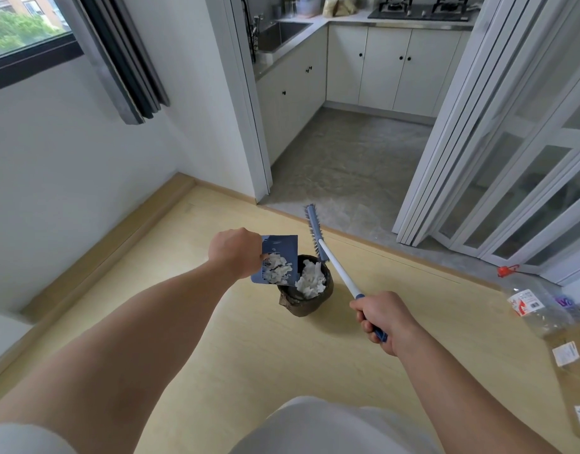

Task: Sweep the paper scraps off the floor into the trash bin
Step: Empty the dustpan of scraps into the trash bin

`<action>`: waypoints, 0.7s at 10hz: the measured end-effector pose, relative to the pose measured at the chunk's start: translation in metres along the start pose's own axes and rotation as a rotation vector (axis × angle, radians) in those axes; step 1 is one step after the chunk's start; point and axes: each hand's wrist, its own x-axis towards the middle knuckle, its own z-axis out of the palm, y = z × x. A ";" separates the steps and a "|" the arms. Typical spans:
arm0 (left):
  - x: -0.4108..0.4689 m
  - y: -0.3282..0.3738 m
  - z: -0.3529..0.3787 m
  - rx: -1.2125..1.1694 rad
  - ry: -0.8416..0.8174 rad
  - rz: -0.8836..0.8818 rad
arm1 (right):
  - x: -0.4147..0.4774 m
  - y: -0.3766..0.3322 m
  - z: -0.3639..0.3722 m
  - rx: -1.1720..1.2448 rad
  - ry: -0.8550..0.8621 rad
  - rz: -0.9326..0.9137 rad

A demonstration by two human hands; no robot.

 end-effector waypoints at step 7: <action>0.006 -0.008 -0.014 0.071 0.050 0.030 | -0.001 0.000 0.004 -0.003 -0.009 0.003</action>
